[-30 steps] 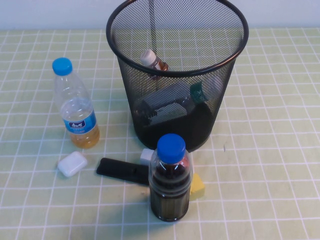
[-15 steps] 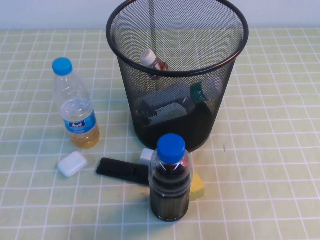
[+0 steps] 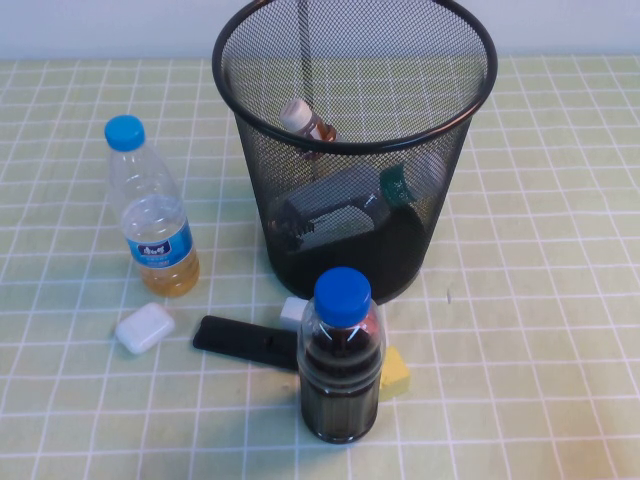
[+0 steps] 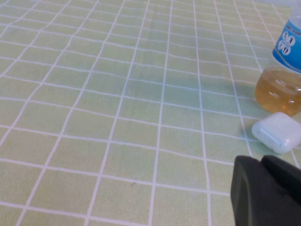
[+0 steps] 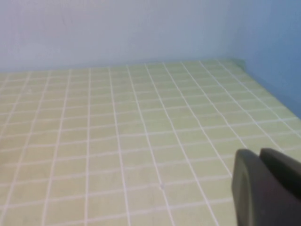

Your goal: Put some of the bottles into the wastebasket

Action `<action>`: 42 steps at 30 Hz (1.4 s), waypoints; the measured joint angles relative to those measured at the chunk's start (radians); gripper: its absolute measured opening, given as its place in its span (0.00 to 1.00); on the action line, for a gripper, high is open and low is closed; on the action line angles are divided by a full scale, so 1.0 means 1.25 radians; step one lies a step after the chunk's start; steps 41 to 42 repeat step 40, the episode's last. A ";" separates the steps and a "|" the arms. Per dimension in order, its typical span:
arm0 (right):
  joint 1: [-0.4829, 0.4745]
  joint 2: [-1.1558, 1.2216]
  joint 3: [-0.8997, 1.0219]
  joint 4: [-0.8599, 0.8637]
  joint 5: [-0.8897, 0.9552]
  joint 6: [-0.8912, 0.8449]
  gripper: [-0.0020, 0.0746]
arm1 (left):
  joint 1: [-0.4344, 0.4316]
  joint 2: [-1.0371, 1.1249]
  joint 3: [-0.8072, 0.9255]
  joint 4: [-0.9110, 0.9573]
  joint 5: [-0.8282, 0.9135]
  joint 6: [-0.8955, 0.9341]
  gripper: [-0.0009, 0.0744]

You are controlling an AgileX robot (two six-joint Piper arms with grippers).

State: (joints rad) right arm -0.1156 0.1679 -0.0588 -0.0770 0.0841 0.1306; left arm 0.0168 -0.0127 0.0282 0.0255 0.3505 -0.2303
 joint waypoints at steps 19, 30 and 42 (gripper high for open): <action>-0.014 -0.141 0.069 -0.073 0.227 -0.021 0.02 | 0.000 0.000 0.000 0.000 0.000 0.000 0.01; -0.014 -0.141 0.069 -0.074 0.228 -0.021 0.02 | 0.000 0.000 0.000 0.000 0.000 0.000 0.01; -0.014 -0.141 0.069 -0.074 0.228 -0.021 0.02 | 0.000 0.000 0.000 0.001 0.000 0.000 0.01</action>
